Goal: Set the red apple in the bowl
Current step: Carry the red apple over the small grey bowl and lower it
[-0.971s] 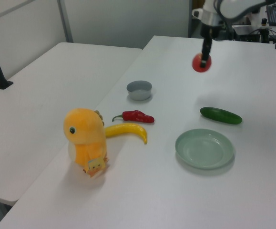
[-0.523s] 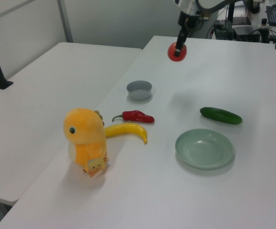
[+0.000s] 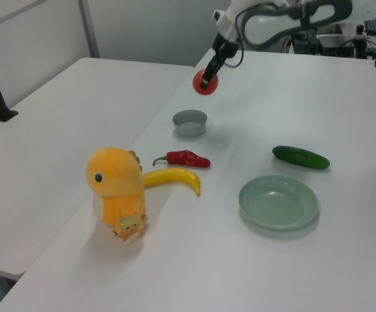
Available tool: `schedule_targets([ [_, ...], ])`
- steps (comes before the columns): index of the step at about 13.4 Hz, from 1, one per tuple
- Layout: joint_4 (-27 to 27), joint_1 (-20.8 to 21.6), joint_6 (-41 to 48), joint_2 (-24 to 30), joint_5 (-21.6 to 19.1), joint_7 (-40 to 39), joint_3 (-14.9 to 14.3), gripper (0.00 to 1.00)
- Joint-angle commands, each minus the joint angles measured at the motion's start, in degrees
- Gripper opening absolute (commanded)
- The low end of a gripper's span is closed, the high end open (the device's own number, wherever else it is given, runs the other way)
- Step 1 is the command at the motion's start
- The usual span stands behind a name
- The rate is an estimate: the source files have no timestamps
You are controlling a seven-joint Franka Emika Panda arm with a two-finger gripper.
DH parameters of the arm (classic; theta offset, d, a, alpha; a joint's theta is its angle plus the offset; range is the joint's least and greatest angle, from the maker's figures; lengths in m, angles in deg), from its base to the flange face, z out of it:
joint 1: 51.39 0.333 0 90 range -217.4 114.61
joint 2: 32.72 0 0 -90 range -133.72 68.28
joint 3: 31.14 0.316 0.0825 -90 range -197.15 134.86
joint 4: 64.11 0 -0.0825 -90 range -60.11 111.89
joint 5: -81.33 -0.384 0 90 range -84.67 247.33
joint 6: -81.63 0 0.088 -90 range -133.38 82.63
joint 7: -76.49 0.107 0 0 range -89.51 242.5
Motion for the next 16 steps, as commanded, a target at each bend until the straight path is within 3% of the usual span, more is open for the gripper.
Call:
schedule_targets([
  [1, -1.55, 0.39, -8.4, -4.65, -0.73, 1.06, 1.11, 0.21],
  [9, -1.02, 1.97, -15.97, -9.49, -0.02, 0.97, 1.64, 0.23],
  [11, -0.59, 1.97, -17.21, -9.84, -0.02, 0.97, 1.64, 0.28],
  [13, -0.5, 1.97, -17.39, -9.93, -0.02, 0.88, 1.64, 0.47],
  [16, -0.5, 1.79, -17.39, -9.84, 0.32, 0.88, 1.64, 1.0],
])
